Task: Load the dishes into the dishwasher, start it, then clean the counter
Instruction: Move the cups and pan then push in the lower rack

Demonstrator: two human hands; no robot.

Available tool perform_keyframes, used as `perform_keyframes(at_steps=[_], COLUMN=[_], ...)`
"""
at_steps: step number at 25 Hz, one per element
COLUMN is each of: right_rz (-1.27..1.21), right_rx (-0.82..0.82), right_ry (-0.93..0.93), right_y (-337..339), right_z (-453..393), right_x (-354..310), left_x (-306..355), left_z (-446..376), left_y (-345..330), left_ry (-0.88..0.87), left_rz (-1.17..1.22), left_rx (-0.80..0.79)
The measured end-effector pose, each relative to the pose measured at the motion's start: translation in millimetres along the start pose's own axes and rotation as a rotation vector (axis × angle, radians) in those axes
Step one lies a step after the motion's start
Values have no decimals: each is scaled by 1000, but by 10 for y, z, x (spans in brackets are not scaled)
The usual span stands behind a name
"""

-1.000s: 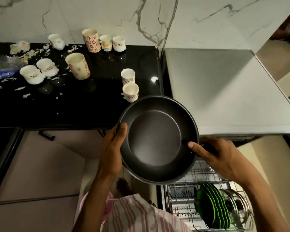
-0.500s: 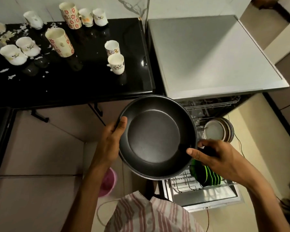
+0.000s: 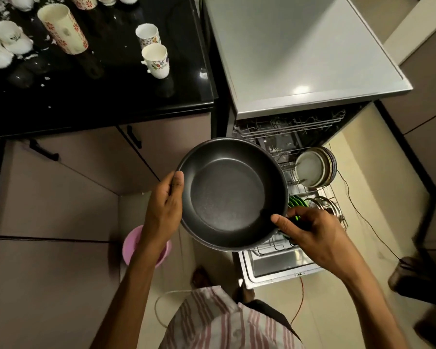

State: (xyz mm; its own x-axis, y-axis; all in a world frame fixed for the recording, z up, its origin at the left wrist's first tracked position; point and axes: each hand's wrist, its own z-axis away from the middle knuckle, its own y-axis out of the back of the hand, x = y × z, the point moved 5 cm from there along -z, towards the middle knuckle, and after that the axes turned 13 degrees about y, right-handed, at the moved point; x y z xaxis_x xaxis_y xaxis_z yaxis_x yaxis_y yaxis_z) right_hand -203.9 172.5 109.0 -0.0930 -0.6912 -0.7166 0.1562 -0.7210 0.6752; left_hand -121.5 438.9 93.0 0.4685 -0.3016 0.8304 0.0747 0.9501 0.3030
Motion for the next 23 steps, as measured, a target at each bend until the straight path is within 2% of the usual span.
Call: perform_keyframes(at_steps=[7, 13, 16, 19, 23], right_rz=[-83, -183, -194, -162, -111], right_rx=[-61, -341, -425, -419, -377], right_ry=[10, 40, 71, 115, 82], right_y=[295, 612, 777, 907, 898], right_z=[384, 585, 598, 535, 363], right_x=[501, 1178, 1493, 1677, 1999], left_x=[-54, -300, -409, -489, -684], left_z=[271, 588, 721, 702, 384], left_y=[-673, -1402, -1762, -2003, -2163], left_ry=[58, 172, 275, 289, 262], left_rz=[-59, 53, 91, 130, 112], left_rx=[9, 155, 182, 172, 136])
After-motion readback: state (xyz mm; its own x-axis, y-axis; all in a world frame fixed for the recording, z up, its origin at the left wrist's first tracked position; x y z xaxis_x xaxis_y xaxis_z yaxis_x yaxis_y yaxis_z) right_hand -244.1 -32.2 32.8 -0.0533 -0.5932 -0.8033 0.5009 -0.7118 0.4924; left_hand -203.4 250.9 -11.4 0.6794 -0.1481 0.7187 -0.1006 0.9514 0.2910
